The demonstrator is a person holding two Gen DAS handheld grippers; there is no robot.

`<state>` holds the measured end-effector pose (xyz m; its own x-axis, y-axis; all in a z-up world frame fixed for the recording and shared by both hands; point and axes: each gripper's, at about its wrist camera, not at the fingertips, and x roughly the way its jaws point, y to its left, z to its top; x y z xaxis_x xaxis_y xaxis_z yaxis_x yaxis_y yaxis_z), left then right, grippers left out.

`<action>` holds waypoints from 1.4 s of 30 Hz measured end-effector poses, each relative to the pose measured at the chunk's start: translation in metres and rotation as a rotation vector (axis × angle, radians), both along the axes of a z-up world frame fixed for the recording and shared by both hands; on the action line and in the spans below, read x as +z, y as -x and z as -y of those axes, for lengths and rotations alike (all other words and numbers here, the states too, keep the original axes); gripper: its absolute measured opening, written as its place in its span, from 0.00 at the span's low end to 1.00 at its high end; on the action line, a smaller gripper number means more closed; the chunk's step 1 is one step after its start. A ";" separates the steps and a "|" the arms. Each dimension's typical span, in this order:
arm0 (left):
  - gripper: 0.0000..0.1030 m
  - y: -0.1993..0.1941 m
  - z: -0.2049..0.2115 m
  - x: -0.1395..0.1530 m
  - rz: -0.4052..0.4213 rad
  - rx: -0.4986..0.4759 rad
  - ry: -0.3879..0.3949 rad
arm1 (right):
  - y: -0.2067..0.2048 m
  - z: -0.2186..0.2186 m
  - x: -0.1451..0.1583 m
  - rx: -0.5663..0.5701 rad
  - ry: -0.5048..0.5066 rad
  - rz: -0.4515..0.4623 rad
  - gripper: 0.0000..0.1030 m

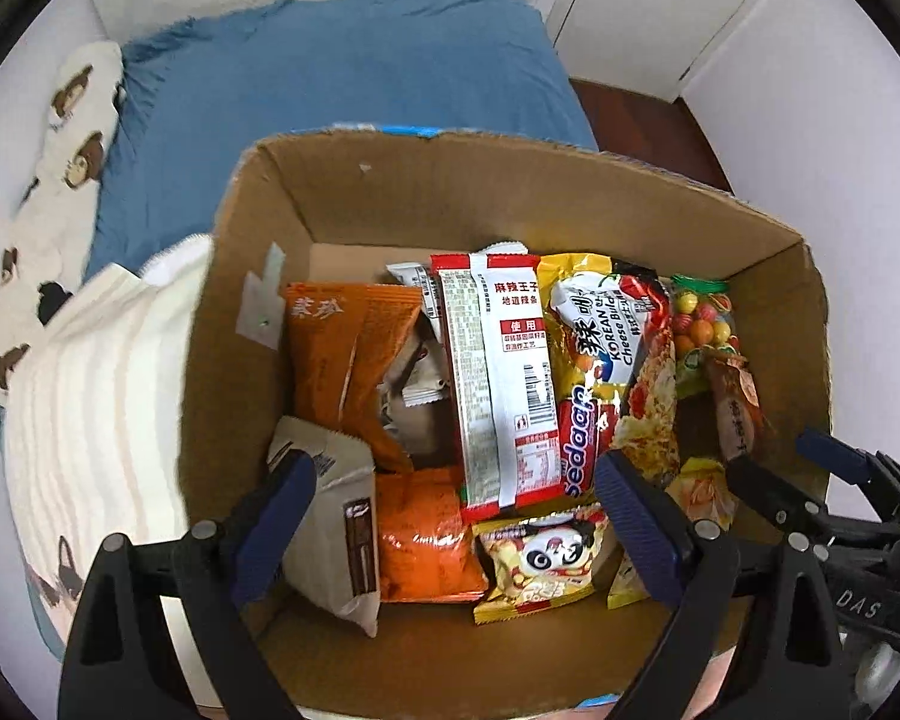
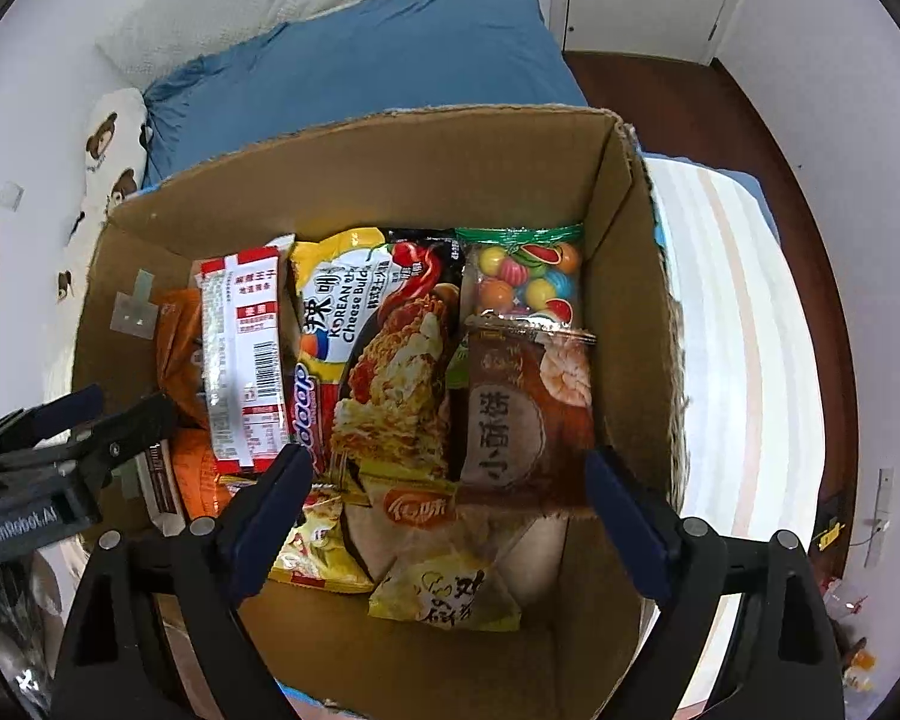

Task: Organize snacks
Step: 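Withdraw both tools from the box toward the last two snacks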

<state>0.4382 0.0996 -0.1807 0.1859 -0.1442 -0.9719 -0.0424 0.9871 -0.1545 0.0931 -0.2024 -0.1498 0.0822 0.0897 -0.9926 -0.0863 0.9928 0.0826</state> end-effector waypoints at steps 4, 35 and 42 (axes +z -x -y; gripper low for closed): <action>0.92 0.024 0.001 0.017 0.091 0.000 -0.043 | 0.015 -0.001 0.013 -0.007 0.001 0.059 0.91; 0.92 0.193 0.008 0.116 0.501 0.038 -0.114 | 0.196 0.002 0.154 -0.001 -0.078 0.419 0.91; 0.95 0.211 0.008 0.076 0.421 0.072 -0.079 | 0.217 0.045 0.128 -0.136 -0.140 0.365 0.96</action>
<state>0.2272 0.0919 -0.1047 0.5749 -0.0448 -0.8170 -0.0610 0.9934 -0.0973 -0.1239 -0.2474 -0.0215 0.4473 0.1855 -0.8750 -0.0041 0.9787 0.2054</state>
